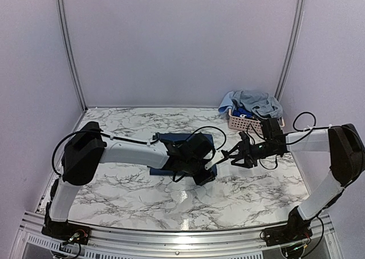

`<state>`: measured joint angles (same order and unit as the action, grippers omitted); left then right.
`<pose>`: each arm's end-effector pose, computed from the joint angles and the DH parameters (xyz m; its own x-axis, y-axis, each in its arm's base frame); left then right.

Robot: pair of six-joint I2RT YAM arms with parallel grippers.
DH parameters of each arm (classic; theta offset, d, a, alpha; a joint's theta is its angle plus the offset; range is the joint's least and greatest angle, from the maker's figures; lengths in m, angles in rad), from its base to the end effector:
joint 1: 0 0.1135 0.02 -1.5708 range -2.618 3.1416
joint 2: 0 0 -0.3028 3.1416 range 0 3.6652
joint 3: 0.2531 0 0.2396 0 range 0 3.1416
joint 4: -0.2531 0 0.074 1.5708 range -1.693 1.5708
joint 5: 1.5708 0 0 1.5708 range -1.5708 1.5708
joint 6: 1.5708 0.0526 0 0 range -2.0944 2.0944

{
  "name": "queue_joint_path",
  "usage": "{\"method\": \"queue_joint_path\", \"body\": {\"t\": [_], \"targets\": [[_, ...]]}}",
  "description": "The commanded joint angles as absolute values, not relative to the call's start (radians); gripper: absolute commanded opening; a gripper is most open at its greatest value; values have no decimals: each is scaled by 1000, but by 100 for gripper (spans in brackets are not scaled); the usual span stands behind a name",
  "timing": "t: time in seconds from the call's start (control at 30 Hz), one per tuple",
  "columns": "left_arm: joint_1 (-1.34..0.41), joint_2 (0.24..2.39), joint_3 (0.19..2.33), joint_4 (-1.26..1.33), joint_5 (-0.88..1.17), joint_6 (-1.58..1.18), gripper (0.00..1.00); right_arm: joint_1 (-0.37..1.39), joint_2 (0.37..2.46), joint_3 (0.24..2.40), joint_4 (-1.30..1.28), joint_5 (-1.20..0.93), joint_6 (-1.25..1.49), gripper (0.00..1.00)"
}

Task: Fold and stack the mixed laundry pile
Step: Pick up the square-folded T-shirt from the center of the board.

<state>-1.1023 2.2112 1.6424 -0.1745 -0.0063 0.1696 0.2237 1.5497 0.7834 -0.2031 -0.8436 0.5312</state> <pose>0.2360 -0.4655 0.1962 -0.1509 0.6721 -0.7250 0.9289 0.3472 0.1285 0.2682 0.1013 0.2087 -0.9767 0.1232 -0.1758 -0.0752 0.5707 0.8177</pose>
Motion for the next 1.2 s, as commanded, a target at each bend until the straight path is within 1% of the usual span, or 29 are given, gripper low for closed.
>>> {"method": "queue_joint_path", "body": {"t": [0.0, 0.07, 0.1, 0.17, 0.23, 0.27, 0.3, 0.33, 0.4, 0.53, 0.63, 0.73, 0.87, 1.0, 1.07, 1.17], "targets": [[-1097, 2325, 1768, -218, -65, 213, 53, 216, 1536, 768, -224, -828, 543, 58], [-1096, 2365, 1795, -225, -71, 219, 52, 216, 1537, 764, -235, -822, 539, 59], [-1097, 2382, 1804, -229, -78, 219, 50, 215, 1541, 761, -242, -817, 537, 60], [-1097, 2397, 1807, -237, -79, 219, 40, 216, 1545, 756, -248, -807, 538, 62], [-1097, 2390, 1799, -237, -60, 217, 25, 216, 1555, 746, -240, -801, 546, 65], [-1097, 2381, 1795, -236, -41, 216, 15, 216, 1563, 737, -227, -806, 555, 69], [-1097, 2371, 1795, -236, -17, 216, 5, 218, 1573, 724, -210, -810, 569, 75], [-1098, 2358, 1796, -235, 9, 212, 0, 220, 1583, 709, -187, -815, 587, 81], [-1098, 2324, 1793, -224, 70, 196, 0, 232, 1601, 685, -138, -822, 625, 86], [-1098, 2246, 1764, -171, 128, 160, 0, 272, 1626, 667, -13, -821, 727, 91], [-1098, 2215, 1747, -156, 153, 153, 0, 298, 1667, 683, 101, -823, 813, 92], [-1098, 2197, 1722, -146, 171, 150, 0, 317, 1735, 716, 185, -808, 880, 92], [-1098, 2158, 1675, -117, 193, 137, 0, 322, 1828, 749, 243, -789, 950, 88], [-1098, 2134, 1630, -90, 223, 137, 0, 324, 1927, 754, 397, -809, 1065, 75], [-1101, 2125, 1614, -87, 234, 136, 0, 324, 1962, 775, 409, -798, 1078, 69], [-1106, 2109, 1595, -79, 230, 136, 0, 325, 2010, 817, 402, -778, 1083, 63]]}}
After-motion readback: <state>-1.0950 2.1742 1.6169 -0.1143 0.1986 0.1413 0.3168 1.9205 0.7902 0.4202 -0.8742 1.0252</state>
